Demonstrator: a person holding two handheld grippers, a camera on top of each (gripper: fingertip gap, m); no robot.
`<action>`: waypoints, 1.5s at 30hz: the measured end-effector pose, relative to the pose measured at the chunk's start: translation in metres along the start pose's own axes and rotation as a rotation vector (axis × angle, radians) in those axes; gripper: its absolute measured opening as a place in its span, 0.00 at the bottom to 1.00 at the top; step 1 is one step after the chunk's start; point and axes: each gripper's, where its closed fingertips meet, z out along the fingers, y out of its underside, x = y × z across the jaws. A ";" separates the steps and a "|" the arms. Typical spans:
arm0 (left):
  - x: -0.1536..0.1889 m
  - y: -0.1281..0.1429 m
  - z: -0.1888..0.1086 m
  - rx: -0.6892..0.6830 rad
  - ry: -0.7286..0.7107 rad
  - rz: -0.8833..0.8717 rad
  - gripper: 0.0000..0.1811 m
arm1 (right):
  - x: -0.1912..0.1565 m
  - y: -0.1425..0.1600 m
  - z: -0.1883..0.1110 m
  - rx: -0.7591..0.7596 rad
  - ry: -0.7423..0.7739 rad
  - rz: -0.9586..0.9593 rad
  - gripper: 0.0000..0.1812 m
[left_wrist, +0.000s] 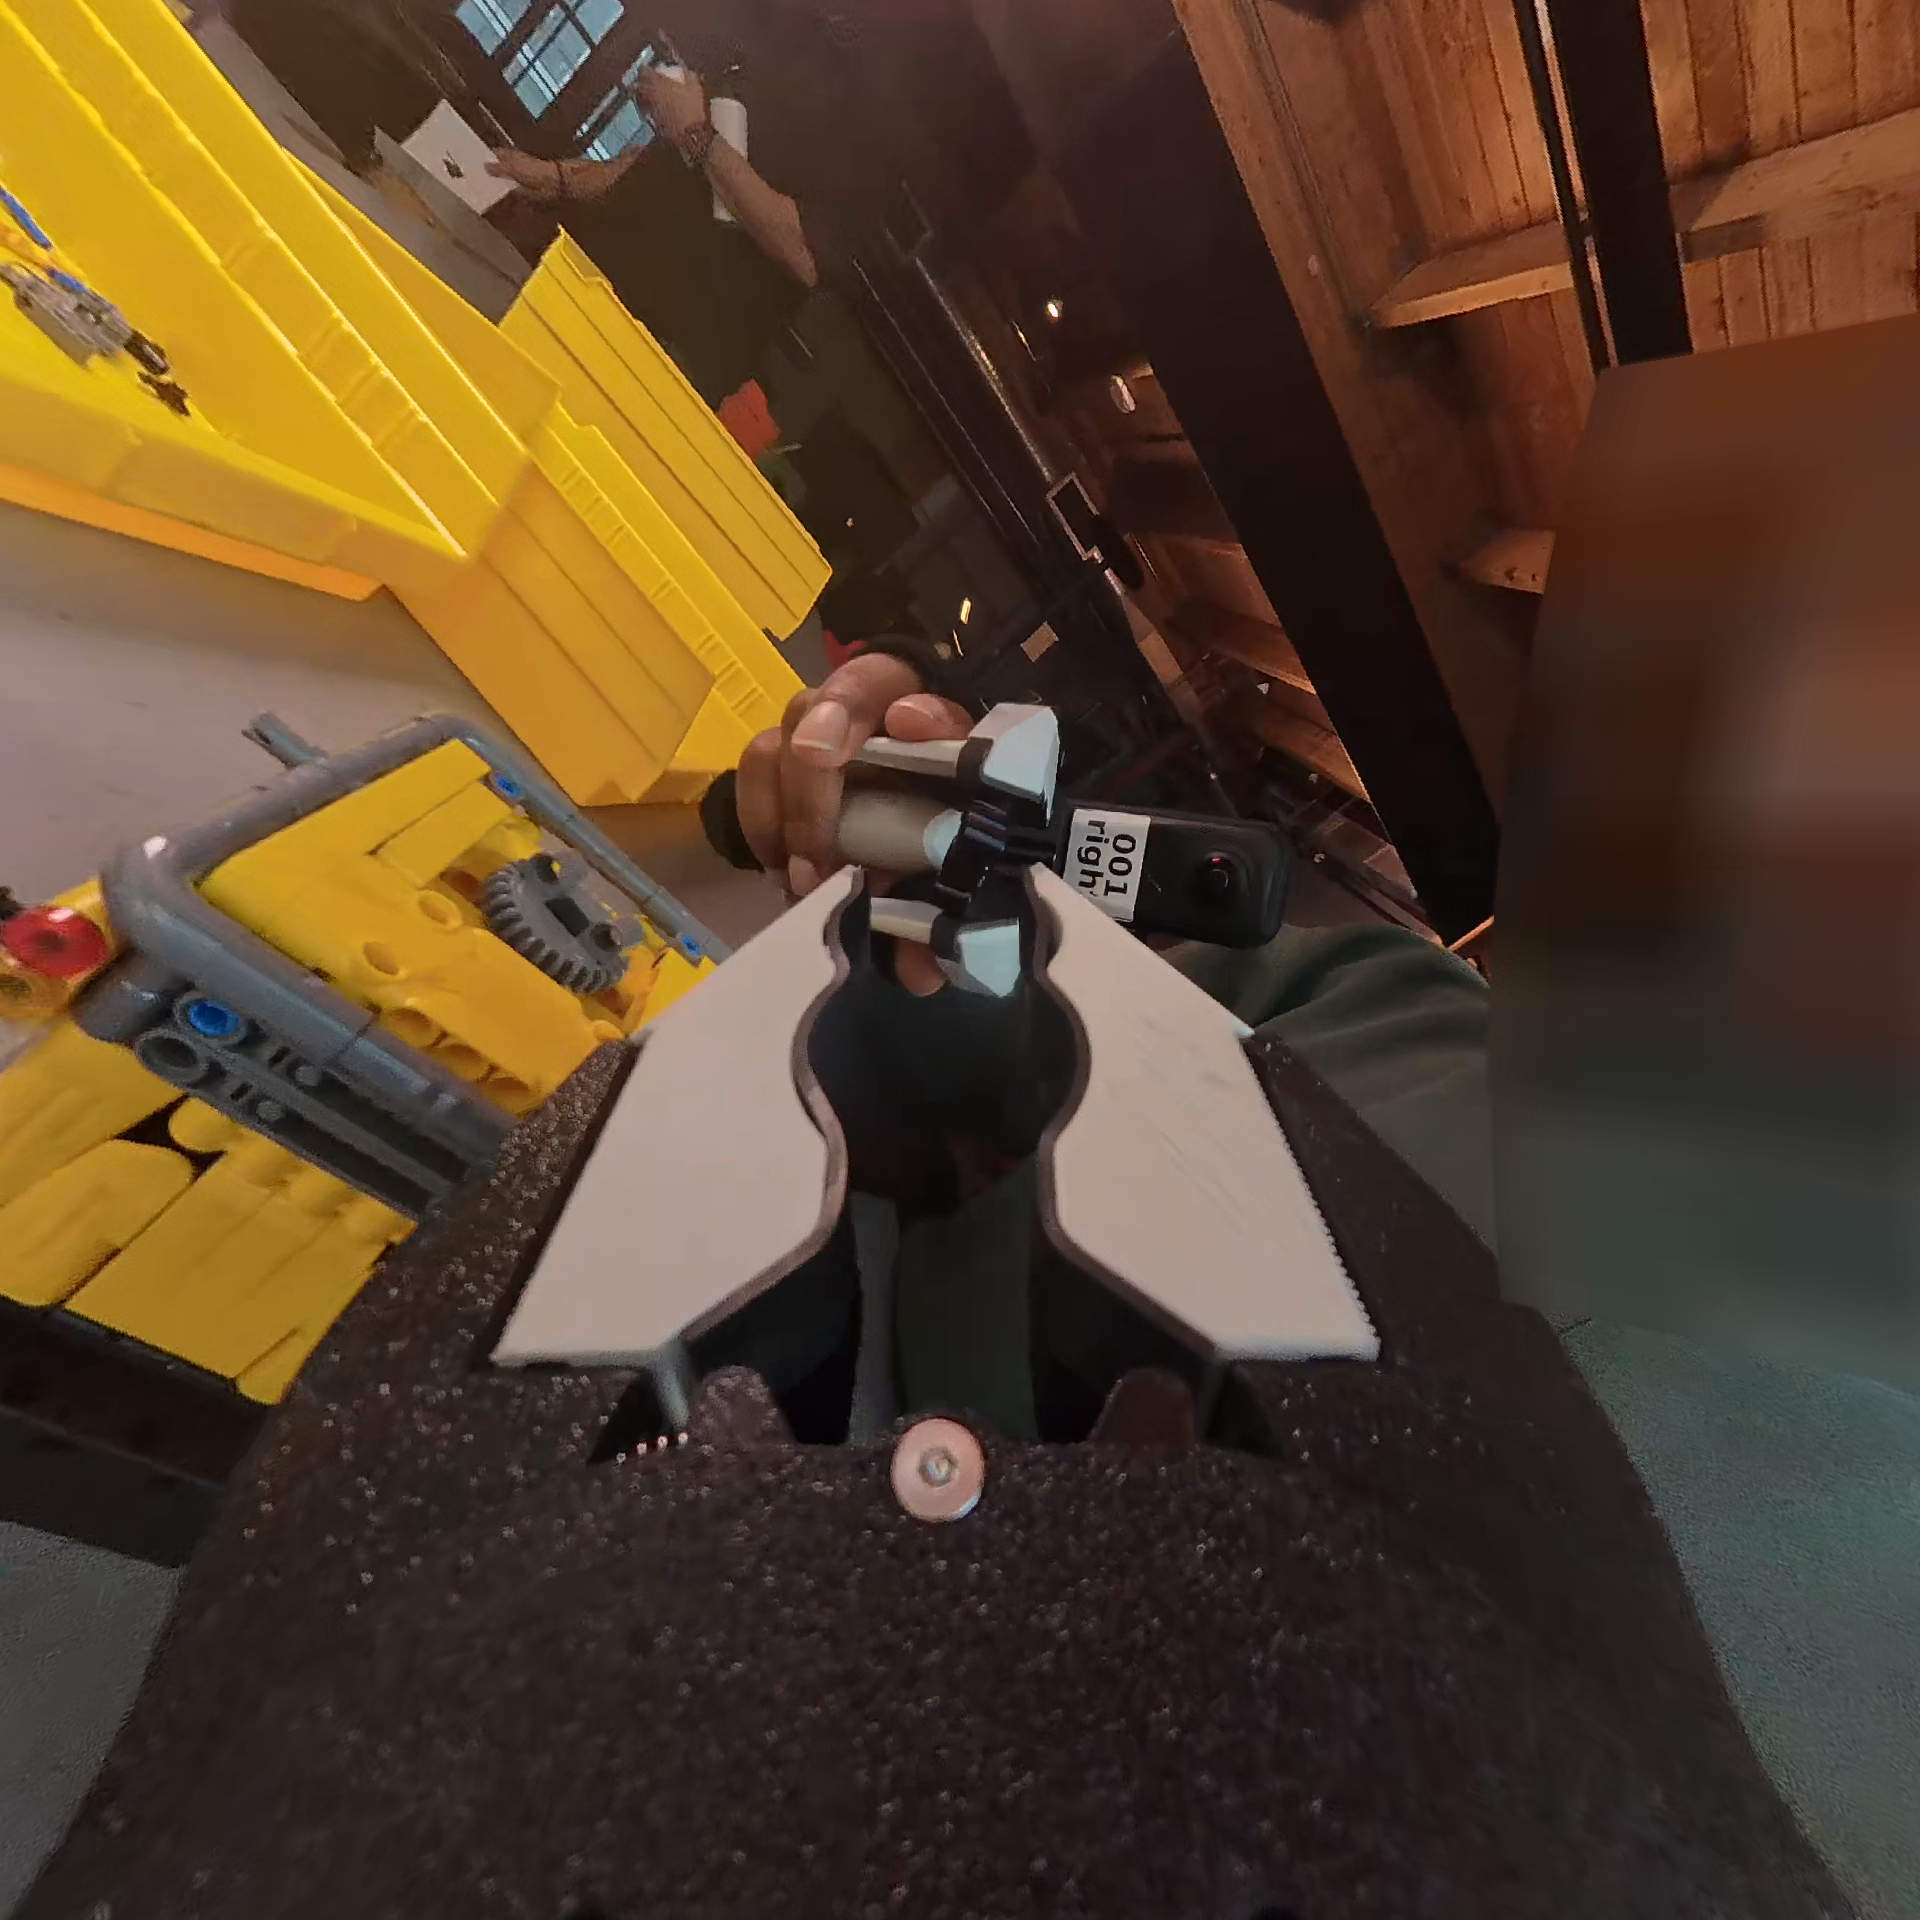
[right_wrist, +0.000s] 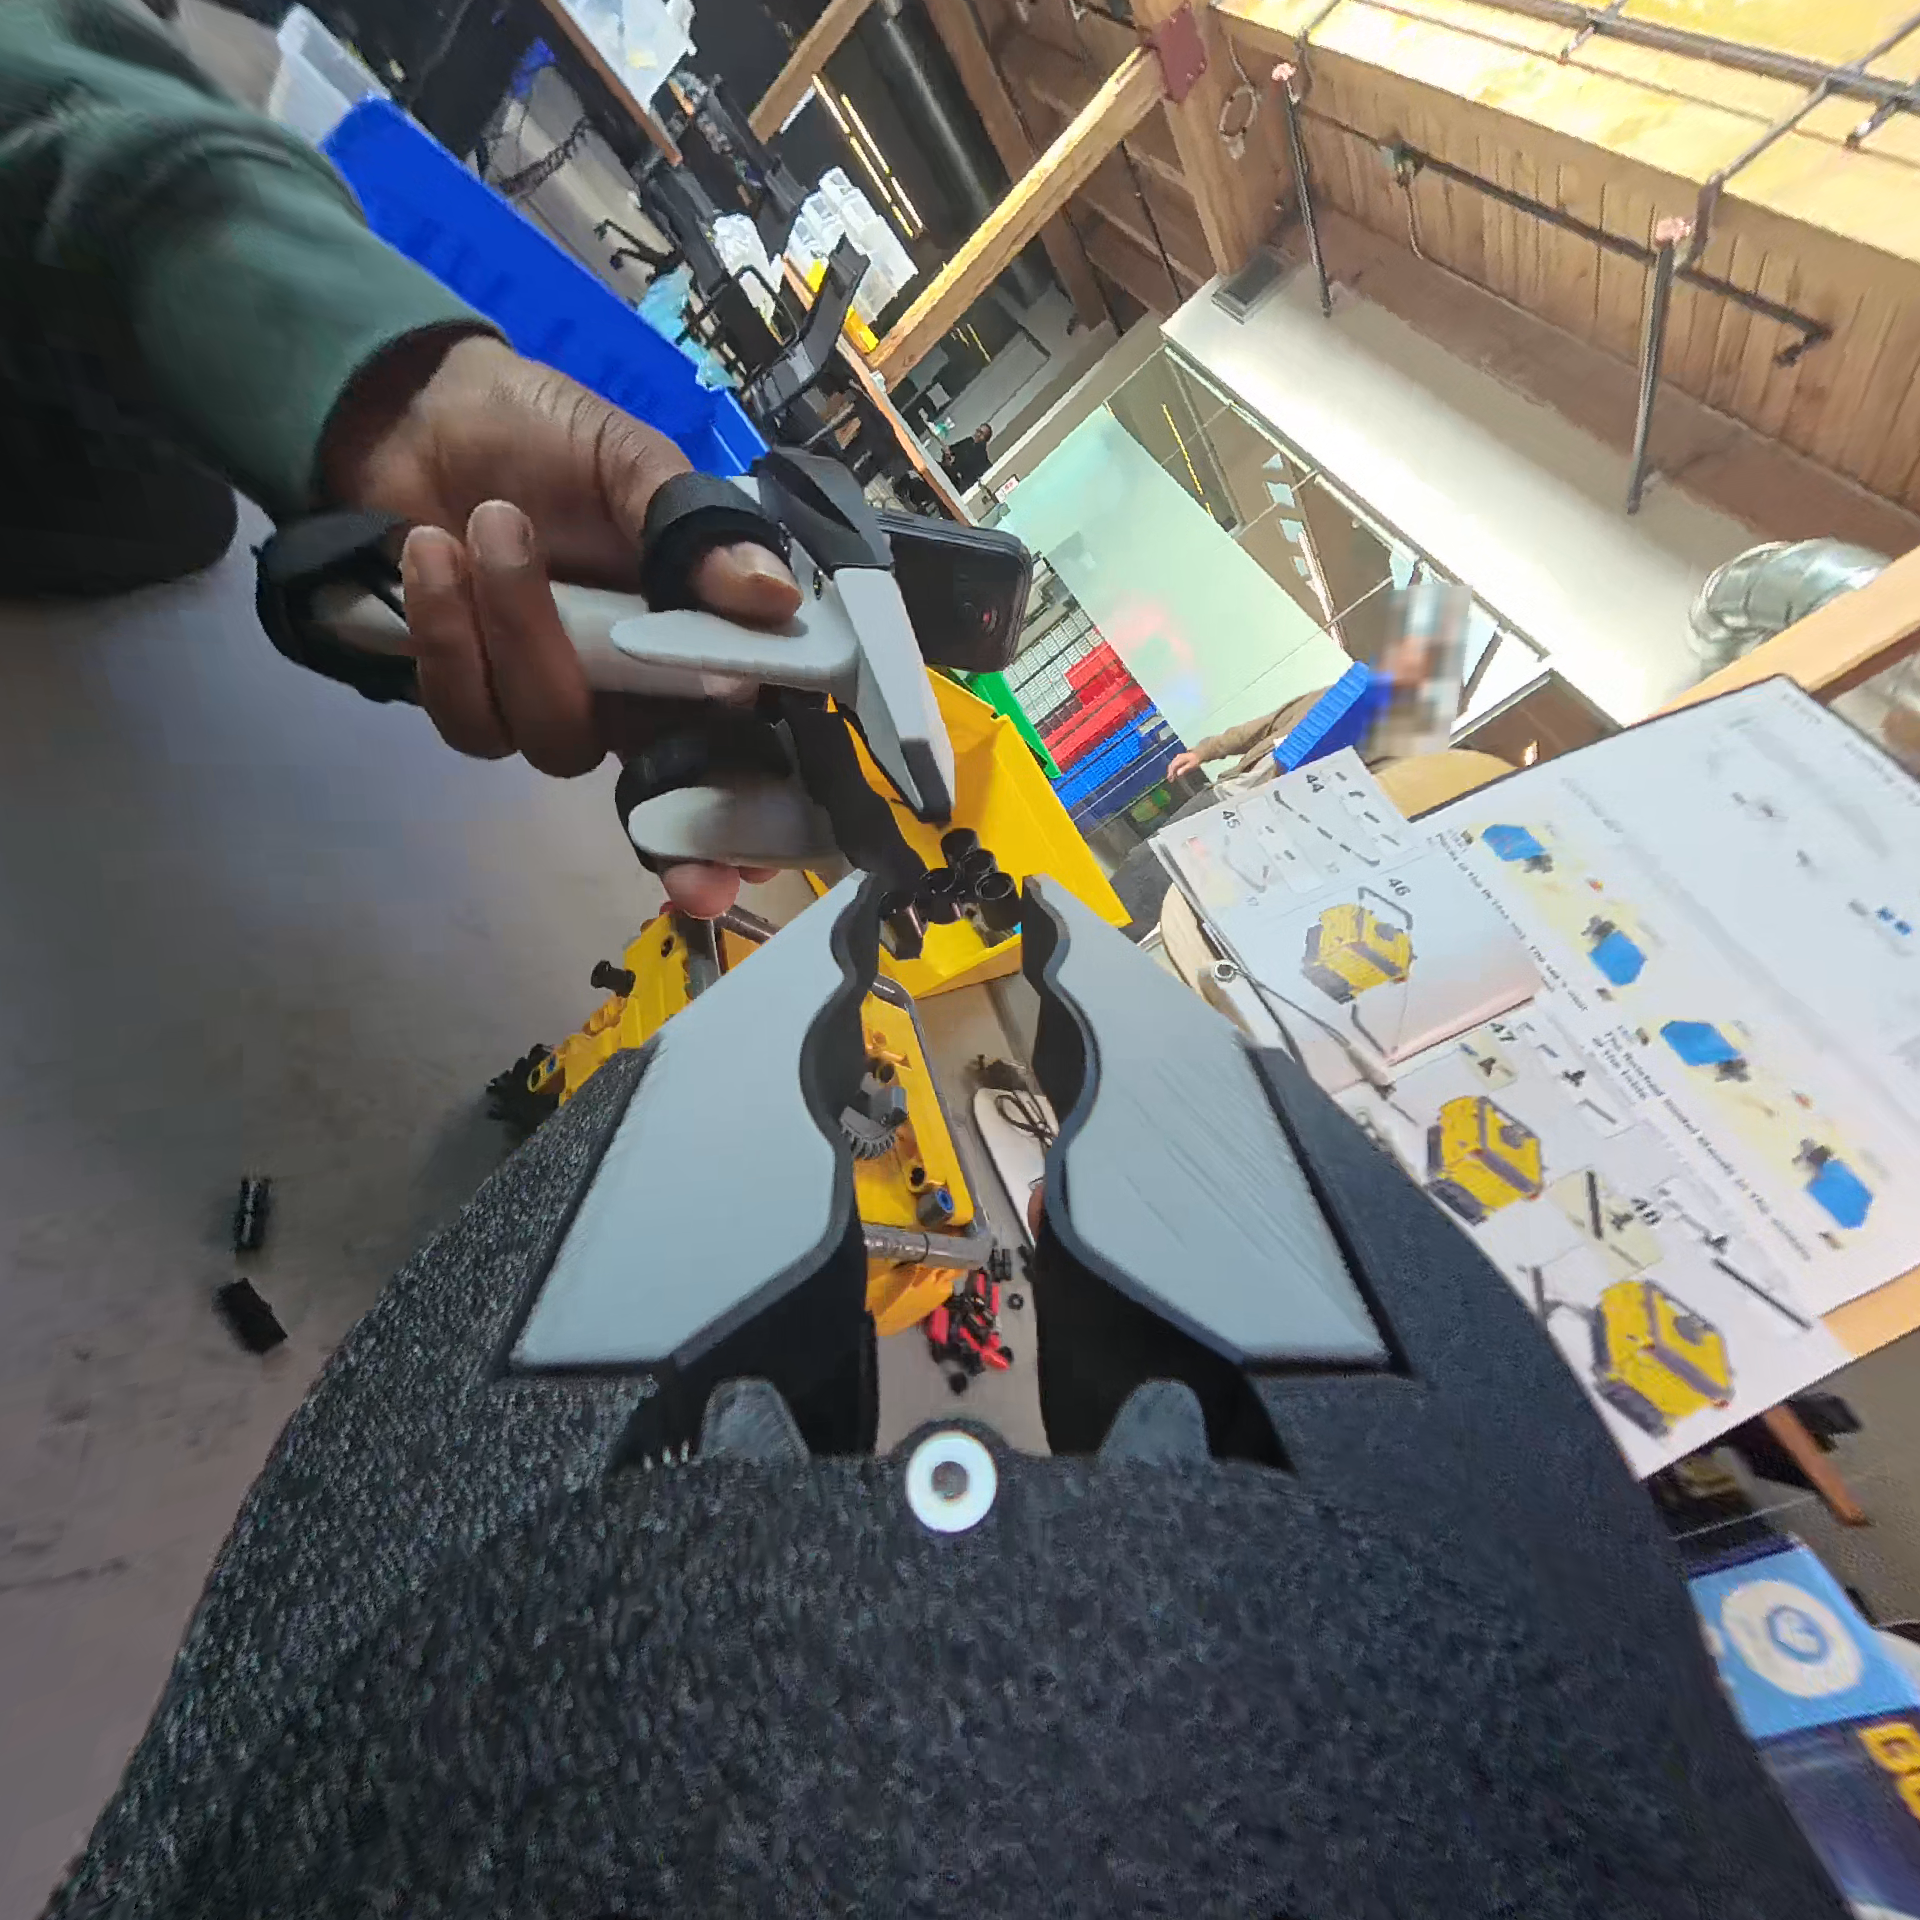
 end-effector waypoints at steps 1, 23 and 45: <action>0.000 -0.002 -0.002 0.009 -0.009 0.029 0.15 | 0.002 0.000 0.000 0.007 0.008 0.058 0.14; -0.002 -0.006 -0.014 -0.010 -0.103 0.200 0.03 | -0.009 0.002 0.006 -0.007 0.000 0.053 0.05; -0.014 0.005 -0.009 -0.060 -0.111 0.096 0.03 | -0.014 0.009 -0.002 -0.013 -0.127 0.128 0.04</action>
